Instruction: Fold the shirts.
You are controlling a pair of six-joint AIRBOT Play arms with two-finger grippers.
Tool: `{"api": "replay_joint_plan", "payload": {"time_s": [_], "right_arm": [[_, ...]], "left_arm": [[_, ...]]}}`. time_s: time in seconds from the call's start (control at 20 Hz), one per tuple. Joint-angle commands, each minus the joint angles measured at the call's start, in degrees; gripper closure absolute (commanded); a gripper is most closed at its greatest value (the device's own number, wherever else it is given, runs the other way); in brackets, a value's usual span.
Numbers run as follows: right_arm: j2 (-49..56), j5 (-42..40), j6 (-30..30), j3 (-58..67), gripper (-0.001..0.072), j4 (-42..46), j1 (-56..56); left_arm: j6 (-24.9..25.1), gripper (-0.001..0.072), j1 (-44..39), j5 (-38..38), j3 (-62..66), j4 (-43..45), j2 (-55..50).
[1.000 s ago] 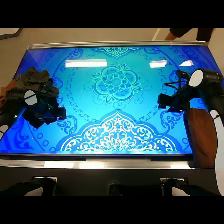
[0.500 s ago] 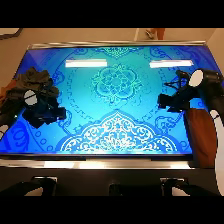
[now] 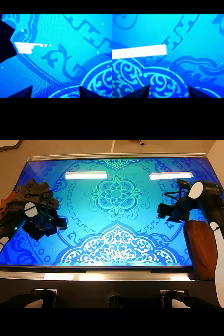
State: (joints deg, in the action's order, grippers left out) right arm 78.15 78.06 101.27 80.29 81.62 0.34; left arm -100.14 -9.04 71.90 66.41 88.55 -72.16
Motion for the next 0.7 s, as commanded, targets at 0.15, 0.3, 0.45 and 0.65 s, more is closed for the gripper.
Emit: {"api": "replay_joint_plan", "payload": {"time_s": [0.15,0.3,0.45,0.65], "right_arm": [[0.0,-6.7,-4.7,0.0,0.0005,0.7,0.0],[0.0,-6.9,-4.7,0.0,0.0012,0.7,0.0],[0.0,-6.5,-4.7,0.0,0.0014,0.7,0.0],[0.0,-6.0,-4.6,0.0,0.0023,-0.6,0.0]], "left_arm": [[-1.8,-0.0013,0.0,-8.6,1.1,-1.0,-0.4],[-3.0,-0.0013,3.6,-13.8,6.8,-1.9,-1.4],[-10.0,-0.0004,17.0,-20.2,11.6,-10.2,-2.8],[-10.9,-0.0004,36.0,-11.1,11.6,-19.9,-8.3]]}}
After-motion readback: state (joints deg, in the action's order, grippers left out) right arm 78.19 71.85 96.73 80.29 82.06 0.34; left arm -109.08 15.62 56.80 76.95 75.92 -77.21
